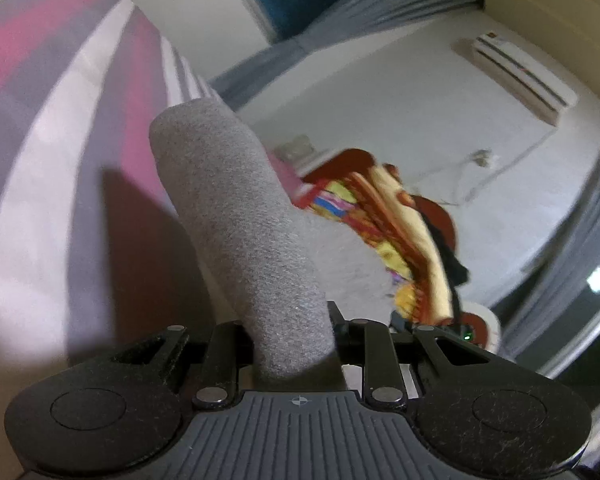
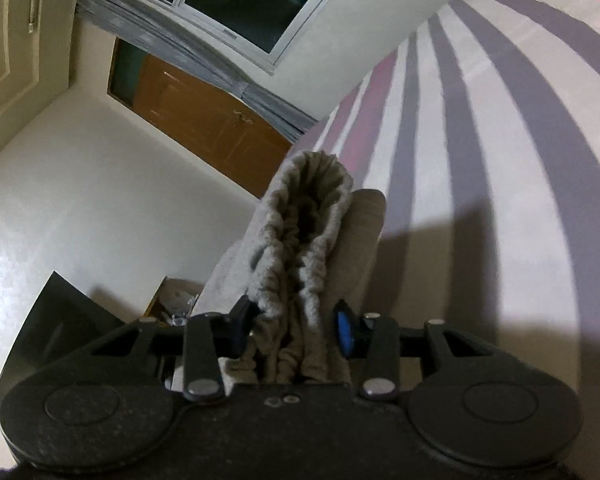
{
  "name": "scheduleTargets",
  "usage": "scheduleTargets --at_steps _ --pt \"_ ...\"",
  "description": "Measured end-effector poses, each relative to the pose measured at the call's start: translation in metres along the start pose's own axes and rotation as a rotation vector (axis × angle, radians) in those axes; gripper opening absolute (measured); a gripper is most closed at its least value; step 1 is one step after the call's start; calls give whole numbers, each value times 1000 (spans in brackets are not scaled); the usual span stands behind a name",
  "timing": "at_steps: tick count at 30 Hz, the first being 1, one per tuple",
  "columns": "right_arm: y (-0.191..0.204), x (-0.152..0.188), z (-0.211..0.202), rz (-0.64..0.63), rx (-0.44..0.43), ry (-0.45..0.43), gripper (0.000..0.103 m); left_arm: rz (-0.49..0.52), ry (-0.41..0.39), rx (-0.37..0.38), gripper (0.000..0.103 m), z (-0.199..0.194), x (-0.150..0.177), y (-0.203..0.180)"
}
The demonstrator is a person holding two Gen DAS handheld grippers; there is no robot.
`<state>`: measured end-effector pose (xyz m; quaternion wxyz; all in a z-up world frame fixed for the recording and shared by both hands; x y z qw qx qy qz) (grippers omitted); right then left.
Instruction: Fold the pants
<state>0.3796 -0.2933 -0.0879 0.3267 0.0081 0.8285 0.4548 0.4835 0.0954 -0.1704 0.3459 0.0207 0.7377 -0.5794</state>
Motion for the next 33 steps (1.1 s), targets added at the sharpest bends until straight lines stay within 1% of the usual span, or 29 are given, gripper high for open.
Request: scheduleTargets --at_steps 2,3,4,5,6,7,8,9,11,13,15,16,17,18,19,20,21,22,23,26,28,30,31,33 --pt "-8 -16 23 35 8 1 41 -23 -5 -71 25 6 -13 20" --pt "-18 -21 36 63 40 3 42 -49 2 -149 26 11 -16 36" --pt "-28 -19 45 75 91 5 46 -79 18 -231 30 13 -15 53" --pt "-45 -18 60 92 197 17 48 -107 50 -318 39 17 -11 69" --pt "-62 -14 66 117 293 46 55 -131 63 -339 39 20 -6 80" --pt "-77 -7 76 137 346 85 60 -131 47 -322 40 18 -5 81" --pt "-81 -5 77 161 302 77 63 -136 35 -310 41 16 -4 82" --pt "-81 -5 75 172 290 77 64 -143 27 -300 41 14 -4 83" --pt "-77 -2 73 148 296 83 65 -145 22 -292 41 9 -4 82" --pt "-70 -2 71 130 298 84 67 -149 13 -292 42 2 -2 80" --pt "-64 1 67 119 296 82 68 -135 4 -320 43 3 5 69" --pt "-60 2 64 107 308 75 68 -127 -4 -341 46 3 9 64" --pt "-58 -1 62 94 316 65 69 -98 -9 -388 49 -2 11 58" --pt "-53 2 57 68 325 58 70 -46 -13 -451 53 -7 15 52" --pt "-50 0 59 35 345 47 72 22 -15 -529 69 -10 19 41" --pt "-42 3 53 -9 371 32 76 89 -16 -599 79 -14 22 30" --pt "-37 5 49 -60 400 26 93 165 -11 -673 81 -16 27 17" --pt "-38 4 47 -104 437 19 103 215 -4 -715 81 -17 30 6" --pt "-30 10 42 -161 489 5 103 248 -1 -745 81 -19 35 -4" --pt "-12 22 36 -261 550 0 103 299 -30 -786 81 -27 47 -36" --pt "3 29 23 -309 559 -14 103 320 -44 -812 81 -31 53 -56" --pt "18 34 14 -354 598 -47 103 333 -35 -821 82 -36 60 -70" --pt "25 36 10 -371 607 -61 103 345 -34 -825 83 -38 63 -79" --pt "42 41 -3 -395 618 -107 103 383 -33 -833 89 -44 68 -96"
Point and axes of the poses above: each gripper's, at about its wrist camera, not at the fingertips, and z roughly the way its jaws point, y to its left, x to its underside, the point moved 7 cm from there along z, roughly the way its jaws point, and after that the axes turned 7 degrees about x, right-handed, at the moved point
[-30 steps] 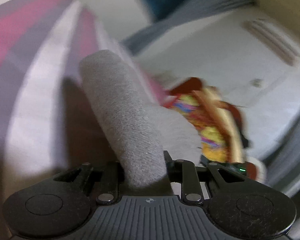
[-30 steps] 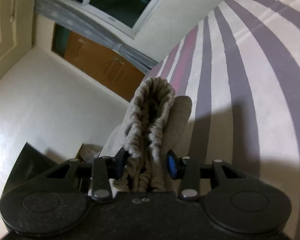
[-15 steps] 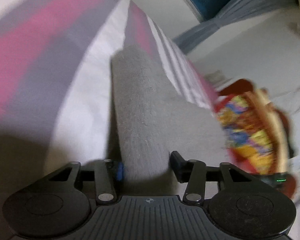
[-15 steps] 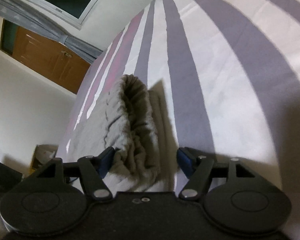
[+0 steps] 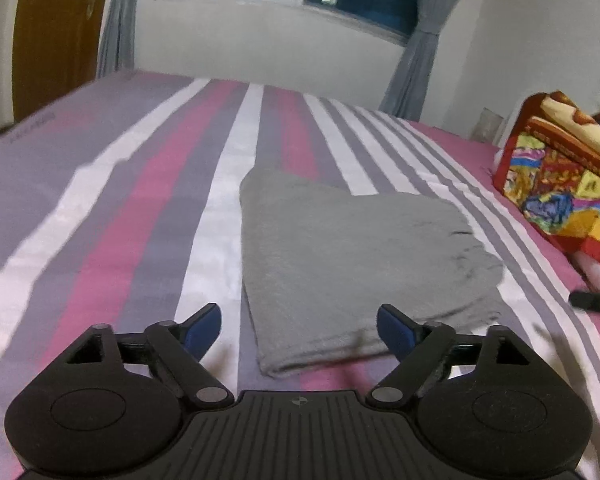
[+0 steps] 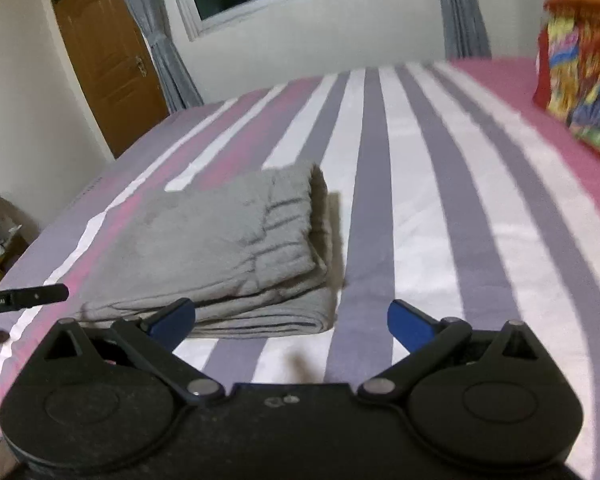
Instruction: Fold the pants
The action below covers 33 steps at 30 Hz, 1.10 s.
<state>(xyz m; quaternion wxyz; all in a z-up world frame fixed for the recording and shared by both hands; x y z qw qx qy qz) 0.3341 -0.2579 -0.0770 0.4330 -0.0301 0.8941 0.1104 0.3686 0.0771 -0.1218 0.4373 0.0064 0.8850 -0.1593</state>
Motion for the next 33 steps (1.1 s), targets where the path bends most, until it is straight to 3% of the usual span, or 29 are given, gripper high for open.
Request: scheduleTargets --at_steps 5,10,13,21,28,33 --pt "15 -5 -52 -20 42 -140 103 59 -44 -2 94 -53 3 -27" --pt "36 2 -103 -89 77 -153 103 68 -96 1 95 -112 10 -48" --pt "49 15 -139 -115 94 -161 103 68 -132 -2 103 -156 20 -61" --pt "68 62 -222 -81 107 -163 103 100 -184 4 103 -254 64 -96" --pt "89 96 -291 -105 105 -219 103 70 -233 0 103 -329 95 -116" --pt "99 109 -335 -128 110 -276 103 117 -303 -44 103 -387 117 -127"
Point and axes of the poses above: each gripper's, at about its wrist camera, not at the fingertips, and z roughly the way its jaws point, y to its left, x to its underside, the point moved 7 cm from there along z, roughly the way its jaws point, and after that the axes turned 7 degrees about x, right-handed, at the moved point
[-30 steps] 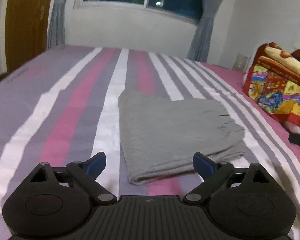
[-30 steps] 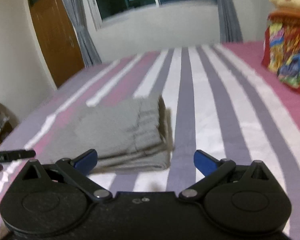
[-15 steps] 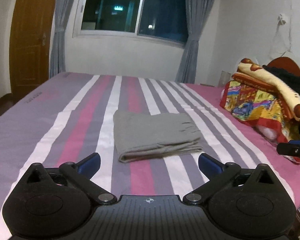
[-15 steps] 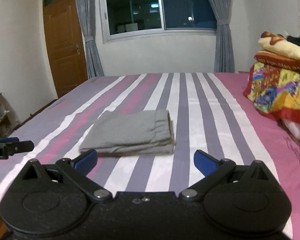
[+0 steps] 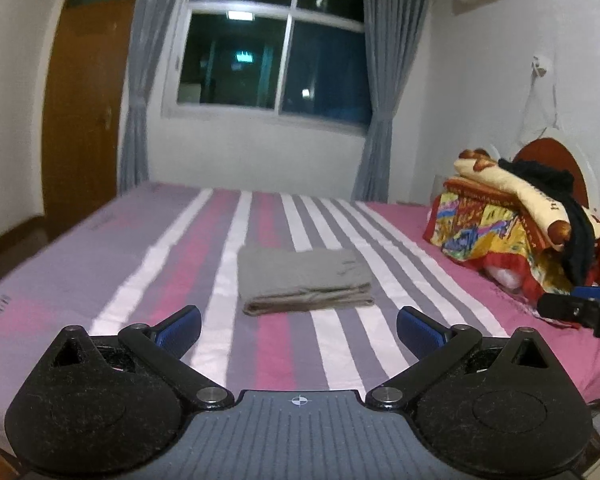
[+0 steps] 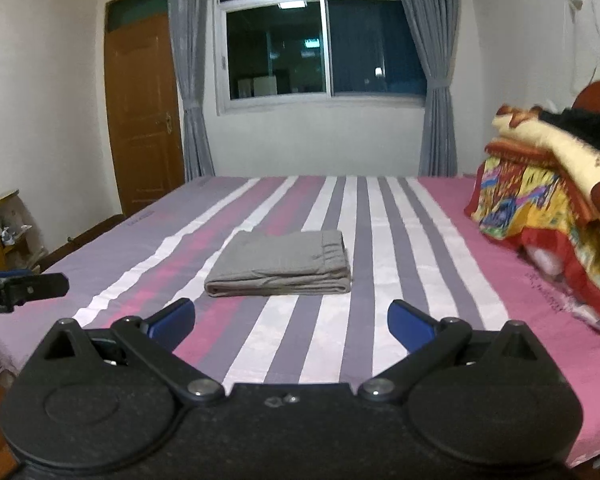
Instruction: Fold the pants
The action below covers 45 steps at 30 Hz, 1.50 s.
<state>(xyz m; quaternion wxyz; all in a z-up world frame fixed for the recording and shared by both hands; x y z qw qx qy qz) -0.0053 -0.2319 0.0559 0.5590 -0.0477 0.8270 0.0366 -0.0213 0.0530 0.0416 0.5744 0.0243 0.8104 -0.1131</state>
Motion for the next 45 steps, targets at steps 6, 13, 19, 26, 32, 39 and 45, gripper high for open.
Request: scheduleTargets --at_steps 6,13,19,26,32,39,45 --pt "5 3 -20 -8 -6 -23 103 -25 -31 21 103 -30 -5 0" --pt "12 3 -14 -6 14 -18 103 -26 -40 60 103 -25 -10 -11" --pt "15 1 -19 -7 14 -42 103 -7 -39 69 103 -26 -9 -19" --pt "10 2 -24 7 18 -46 103 9 -51 71 103 -29 -13 -26" --pt "10 -1 -26 13 18 -58 103 27 -61 72 103 -27 -19 -33" --pt "11 -1 -29 12 19 -64 103 28 -62 69 103 -28 -20 -34" --pt "14 -5 -31 11 18 -70 103 29 -69 70 103 -29 -23 -33"
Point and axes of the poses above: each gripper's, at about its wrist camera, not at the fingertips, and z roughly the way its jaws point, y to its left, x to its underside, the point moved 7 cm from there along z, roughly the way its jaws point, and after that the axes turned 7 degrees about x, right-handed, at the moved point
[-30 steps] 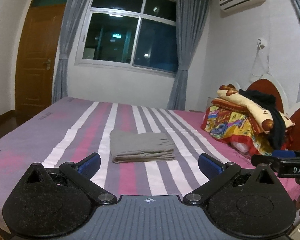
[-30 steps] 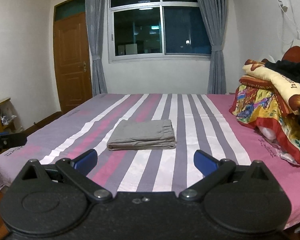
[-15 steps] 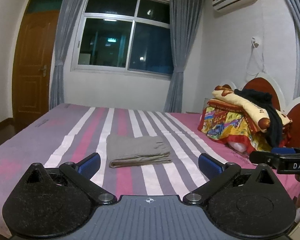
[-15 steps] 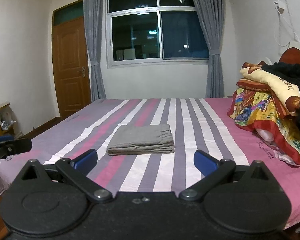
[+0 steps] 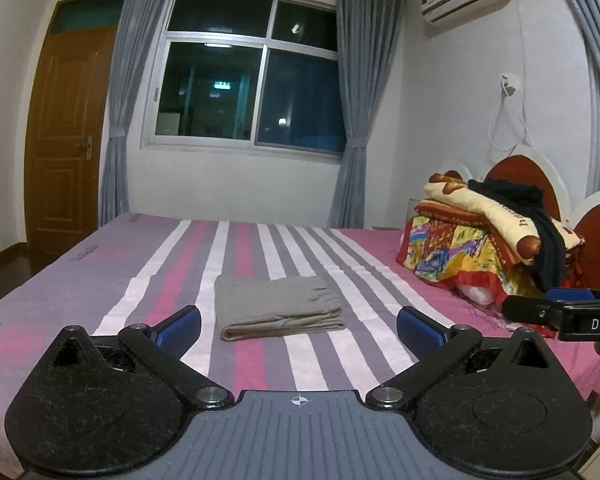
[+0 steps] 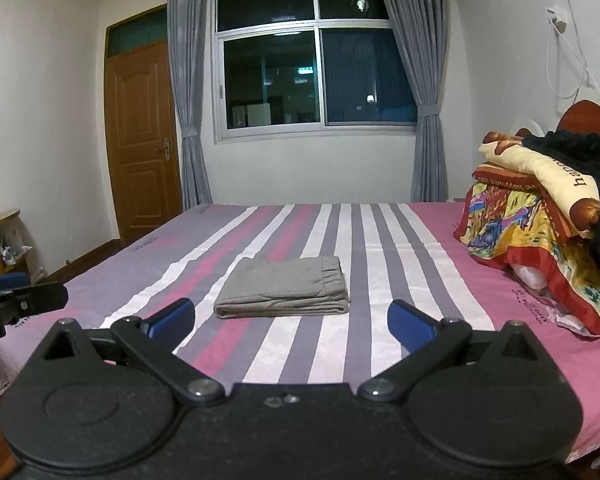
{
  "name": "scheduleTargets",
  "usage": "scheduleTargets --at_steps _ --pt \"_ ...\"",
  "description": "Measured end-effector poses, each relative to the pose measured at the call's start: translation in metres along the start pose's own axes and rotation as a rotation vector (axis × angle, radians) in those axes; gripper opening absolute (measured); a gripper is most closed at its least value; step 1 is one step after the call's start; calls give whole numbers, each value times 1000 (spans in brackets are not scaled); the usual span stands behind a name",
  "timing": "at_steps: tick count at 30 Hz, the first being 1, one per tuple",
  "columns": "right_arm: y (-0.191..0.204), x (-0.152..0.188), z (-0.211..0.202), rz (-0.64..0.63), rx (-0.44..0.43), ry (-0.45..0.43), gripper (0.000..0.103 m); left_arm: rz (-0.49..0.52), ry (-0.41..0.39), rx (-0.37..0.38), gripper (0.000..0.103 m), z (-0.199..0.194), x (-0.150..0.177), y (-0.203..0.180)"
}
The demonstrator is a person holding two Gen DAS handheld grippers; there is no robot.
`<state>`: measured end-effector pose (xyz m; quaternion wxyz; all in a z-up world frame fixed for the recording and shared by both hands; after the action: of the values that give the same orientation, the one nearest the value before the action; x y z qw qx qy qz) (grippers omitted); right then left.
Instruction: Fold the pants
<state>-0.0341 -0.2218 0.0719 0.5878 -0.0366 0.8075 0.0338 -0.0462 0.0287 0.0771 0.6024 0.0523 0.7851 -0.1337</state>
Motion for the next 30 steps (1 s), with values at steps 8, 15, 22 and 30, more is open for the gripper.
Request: scheduleTargets --at_steps 8,15,22,30 --pt "3 -4 -1 -3 1 -4 103 5 -5 -1 103 0 -1 3" --pt "2 -4 -2 -6 6 -7 103 9 -5 -2 103 -1 -1 2" --pt "2 -5 -2 -6 7 -8 103 15 -7 -4 103 -1 -1 2" --pt "3 -5 -2 -7 8 -9 103 16 -6 -5 103 -1 -1 3"
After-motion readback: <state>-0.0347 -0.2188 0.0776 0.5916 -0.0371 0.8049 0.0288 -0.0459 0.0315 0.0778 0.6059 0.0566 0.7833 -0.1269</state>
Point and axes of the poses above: each gripper's, at about its wrist camera, not at the fingertips, and z roughly the way its jaws point, y to its left, x to its underside, the point moved 7 cm from there along z, roughly the way its jaws point, and after that the axes turned 7 degrees about x, right-handed, at the moved point
